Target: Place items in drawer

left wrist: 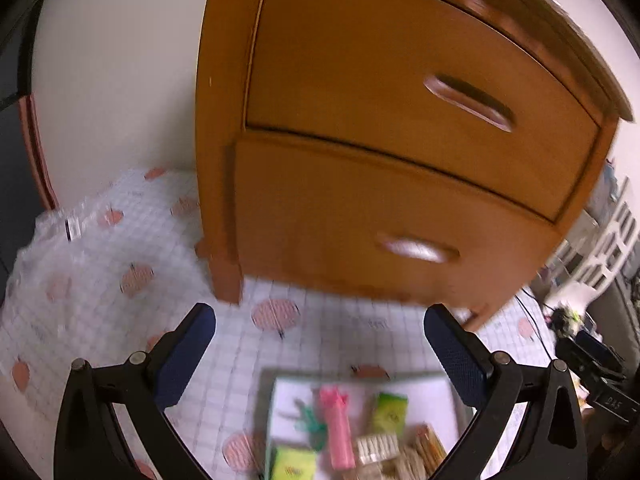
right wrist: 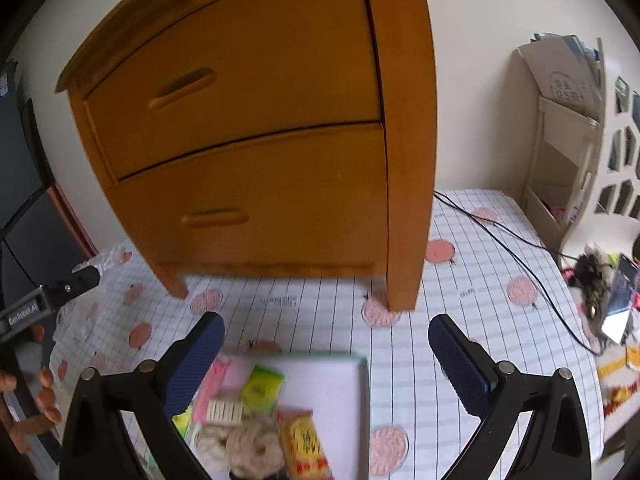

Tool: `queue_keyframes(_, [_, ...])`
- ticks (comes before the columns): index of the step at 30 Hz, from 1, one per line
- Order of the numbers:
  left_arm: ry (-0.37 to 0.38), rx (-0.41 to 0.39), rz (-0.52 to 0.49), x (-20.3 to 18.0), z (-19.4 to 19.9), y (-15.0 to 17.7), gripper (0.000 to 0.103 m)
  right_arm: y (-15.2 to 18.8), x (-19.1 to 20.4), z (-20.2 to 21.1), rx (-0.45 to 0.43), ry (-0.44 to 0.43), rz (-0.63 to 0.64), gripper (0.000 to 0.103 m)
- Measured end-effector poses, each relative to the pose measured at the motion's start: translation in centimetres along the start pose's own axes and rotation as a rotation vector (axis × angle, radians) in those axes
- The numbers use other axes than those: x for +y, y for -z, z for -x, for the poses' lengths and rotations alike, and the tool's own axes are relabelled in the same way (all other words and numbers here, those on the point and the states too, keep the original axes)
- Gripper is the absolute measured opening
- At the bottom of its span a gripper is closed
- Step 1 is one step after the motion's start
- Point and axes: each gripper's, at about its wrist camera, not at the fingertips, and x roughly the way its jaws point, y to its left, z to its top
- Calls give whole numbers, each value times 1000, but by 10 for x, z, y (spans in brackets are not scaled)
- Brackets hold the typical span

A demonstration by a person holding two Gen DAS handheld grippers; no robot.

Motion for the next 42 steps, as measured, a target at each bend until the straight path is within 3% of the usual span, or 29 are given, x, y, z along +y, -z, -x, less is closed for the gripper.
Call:
queue_keyframes(3, [-24, -5, 3, 8, -15, -21, 103, -19, -6, -17, -7, -7, 7, 103])
queue_keyframes(16, [43, 10, -55, 33, -61, -67, 103, -73, -12, -73, -17, -62, 77, 103])
queue_keyframes(24, [92, 16, -85, 33, -71, -77, 103, -91, -5, -85, -27, -70, 110, 103])
queue_keyframes(42, [93, 50, -129, 24, -88, -90, 103, -106, 6, -89, -18, -60, 183, 103])
